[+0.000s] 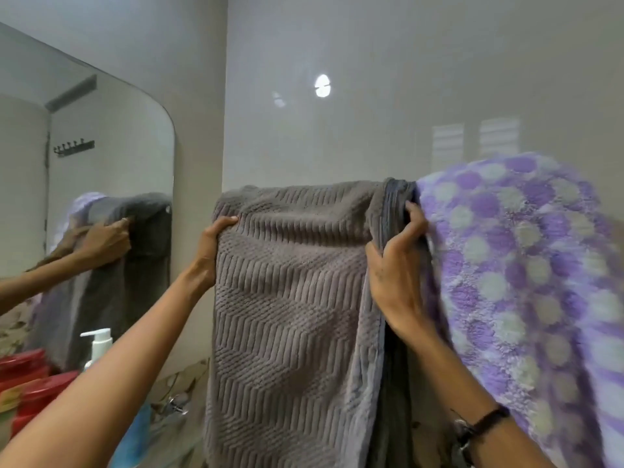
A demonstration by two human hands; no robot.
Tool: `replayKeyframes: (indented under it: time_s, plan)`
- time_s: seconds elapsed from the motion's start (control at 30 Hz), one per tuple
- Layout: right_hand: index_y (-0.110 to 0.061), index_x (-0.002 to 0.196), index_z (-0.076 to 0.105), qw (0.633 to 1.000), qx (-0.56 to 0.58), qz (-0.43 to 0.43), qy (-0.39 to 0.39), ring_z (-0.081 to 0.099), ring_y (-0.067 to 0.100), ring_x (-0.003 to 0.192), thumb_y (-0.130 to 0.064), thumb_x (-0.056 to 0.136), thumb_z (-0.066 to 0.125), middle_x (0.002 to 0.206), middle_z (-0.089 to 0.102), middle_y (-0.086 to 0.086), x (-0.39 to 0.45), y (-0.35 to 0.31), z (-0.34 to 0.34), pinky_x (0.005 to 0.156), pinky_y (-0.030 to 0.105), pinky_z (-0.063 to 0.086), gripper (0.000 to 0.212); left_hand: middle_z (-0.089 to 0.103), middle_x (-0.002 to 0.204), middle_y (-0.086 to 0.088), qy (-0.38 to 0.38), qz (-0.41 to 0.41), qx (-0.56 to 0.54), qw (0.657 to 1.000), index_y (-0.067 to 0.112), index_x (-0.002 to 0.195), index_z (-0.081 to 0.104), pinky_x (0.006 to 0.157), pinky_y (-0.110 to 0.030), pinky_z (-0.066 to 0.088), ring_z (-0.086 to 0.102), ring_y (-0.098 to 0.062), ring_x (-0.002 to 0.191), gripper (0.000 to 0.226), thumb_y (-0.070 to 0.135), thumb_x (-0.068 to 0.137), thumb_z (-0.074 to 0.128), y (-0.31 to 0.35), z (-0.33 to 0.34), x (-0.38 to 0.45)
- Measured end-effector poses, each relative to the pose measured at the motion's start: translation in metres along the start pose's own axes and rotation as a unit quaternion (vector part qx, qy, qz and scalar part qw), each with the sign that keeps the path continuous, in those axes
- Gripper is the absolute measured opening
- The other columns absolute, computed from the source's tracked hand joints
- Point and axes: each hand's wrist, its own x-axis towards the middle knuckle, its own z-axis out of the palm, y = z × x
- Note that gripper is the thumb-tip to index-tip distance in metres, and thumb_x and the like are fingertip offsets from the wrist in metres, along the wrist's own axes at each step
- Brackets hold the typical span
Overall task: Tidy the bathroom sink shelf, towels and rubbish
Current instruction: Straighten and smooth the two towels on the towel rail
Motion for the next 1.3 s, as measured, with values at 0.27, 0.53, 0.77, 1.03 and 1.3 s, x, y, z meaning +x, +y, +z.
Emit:
replayKeyframes:
  time_s: [0.27,0.53,0.77,1.03,1.3]
  plan:
    - [-0.016,0.149,-0.004,0.994,-0.095,0.035,-0.041,0.034,0.009,0.048,-0.001,0.095,0.034,0.102,0.055,0.011,0.121,-0.029,-0.003,0.028,0.014,0.023,0.068,0.069,0.062,-0.003,0.044,0.065,0.124,0.989,0.015,0.084,0.058,0.044,-0.016,0.05,0.065,-0.009,0.047,0.019,0.03,0.09,0.049,0.052,0.06,0.072]
    - [-0.006,0.116,0.054,0.892,-0.372,0.03,-0.255,0.053,0.034,0.115,-0.031,0.088,0.043,0.129,0.055,0.02,0.154,-0.025,-0.011,0.085,0.033,0.039,0.039,0.057,0.117,-0.007,0.0,0.072,0.447,0.892,0.016,0.121,0.056,0.095,-0.027,0.039,0.055,-0.019,0.105,0.036,0.033,0.098,0.033,0.045,0.034,0.098]
    - [-0.007,0.126,0.052,0.804,-0.501,0.042,-0.317,0.048,0.029,0.124,-0.032,0.09,0.038,0.137,0.049,0.015,0.154,-0.024,-0.007,0.099,0.033,0.037,0.046,0.052,0.128,-0.025,0.11,0.082,0.667,0.732,0.005,0.133,0.034,0.096,-0.047,0.042,0.053,-0.04,0.113,0.063,0.048,0.09,0.05,0.045,0.041,0.112]
    - [-0.002,0.119,0.056,0.842,-0.387,-0.089,-0.365,0.054,0.032,0.114,-0.033,0.099,0.034,0.129,0.055,0.021,0.145,-0.02,0.019,0.093,0.036,0.041,0.043,0.064,0.119,-0.016,0.024,0.23,0.647,0.726,0.012,0.112,0.063,0.088,-0.042,0.043,0.057,-0.033,0.109,0.037,0.036,0.097,0.039,0.031,0.037,0.11]
    - [-0.01,0.129,0.053,0.81,-0.401,0.054,-0.425,0.048,0.027,0.125,-0.059,0.091,0.036,0.142,0.047,0.013,0.156,-0.028,0.014,0.092,0.027,0.038,0.065,0.055,0.123,-0.027,-0.004,0.139,0.73,0.669,0.015,0.133,0.048,0.093,-0.042,0.038,0.053,-0.039,0.111,0.037,0.025,0.101,0.031,0.03,0.041,0.125]
